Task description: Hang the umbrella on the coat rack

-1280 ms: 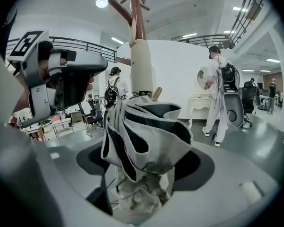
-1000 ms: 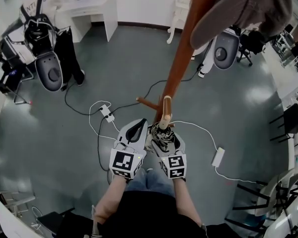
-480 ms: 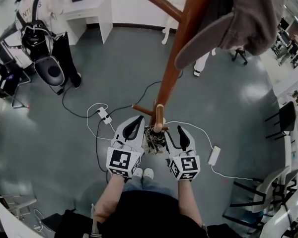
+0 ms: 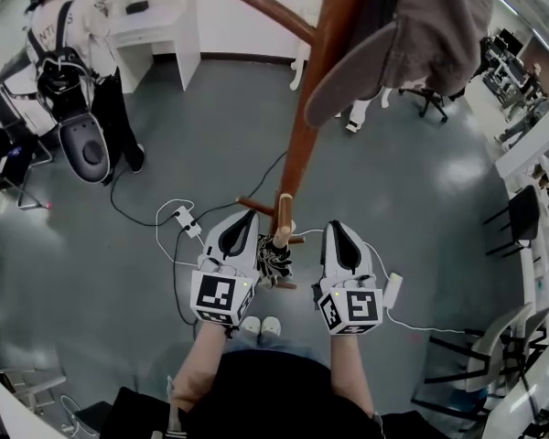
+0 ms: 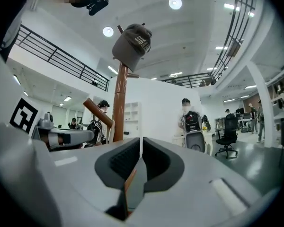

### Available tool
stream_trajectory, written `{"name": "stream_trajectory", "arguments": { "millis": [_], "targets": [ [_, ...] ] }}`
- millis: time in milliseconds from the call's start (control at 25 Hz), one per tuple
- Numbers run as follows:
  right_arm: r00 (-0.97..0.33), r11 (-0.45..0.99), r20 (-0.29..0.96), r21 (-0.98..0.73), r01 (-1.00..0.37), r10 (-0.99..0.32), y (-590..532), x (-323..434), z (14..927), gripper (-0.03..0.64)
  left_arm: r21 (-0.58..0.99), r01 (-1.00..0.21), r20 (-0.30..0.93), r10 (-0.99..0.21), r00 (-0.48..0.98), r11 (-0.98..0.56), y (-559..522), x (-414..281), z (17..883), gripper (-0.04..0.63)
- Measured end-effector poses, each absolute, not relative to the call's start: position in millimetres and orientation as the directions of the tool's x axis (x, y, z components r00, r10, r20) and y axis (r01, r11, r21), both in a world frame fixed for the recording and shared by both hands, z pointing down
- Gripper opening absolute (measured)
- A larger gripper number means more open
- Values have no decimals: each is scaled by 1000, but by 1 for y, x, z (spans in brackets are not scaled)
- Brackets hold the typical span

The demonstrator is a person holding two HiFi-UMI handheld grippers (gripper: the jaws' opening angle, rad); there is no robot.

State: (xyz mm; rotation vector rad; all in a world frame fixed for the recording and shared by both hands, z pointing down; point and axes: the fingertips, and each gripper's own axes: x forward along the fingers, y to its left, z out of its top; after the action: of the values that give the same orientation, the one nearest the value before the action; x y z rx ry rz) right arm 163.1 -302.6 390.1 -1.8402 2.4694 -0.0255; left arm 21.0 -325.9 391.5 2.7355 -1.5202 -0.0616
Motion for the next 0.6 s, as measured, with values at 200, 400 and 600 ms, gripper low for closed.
{"name": "stream_trajectory", "arguments": {
  "millis": [200,400,600],
  "targets": [
    [-271,276,-86,-56,-959,-959,-301,161,372,8,19,-846,-52,-845,531,-533,-321,19,377,6],
    [-274,282,-110,-66,-957,-955,-298,161,365,8,10,-845,-64,-844,533,-534,-318,19,369,6],
    [-277,286,-111,-70,-956,-954,-295,161,364,8,2,-845,-72,-842,534,-535,-314,20,363,6]
  ]
}}
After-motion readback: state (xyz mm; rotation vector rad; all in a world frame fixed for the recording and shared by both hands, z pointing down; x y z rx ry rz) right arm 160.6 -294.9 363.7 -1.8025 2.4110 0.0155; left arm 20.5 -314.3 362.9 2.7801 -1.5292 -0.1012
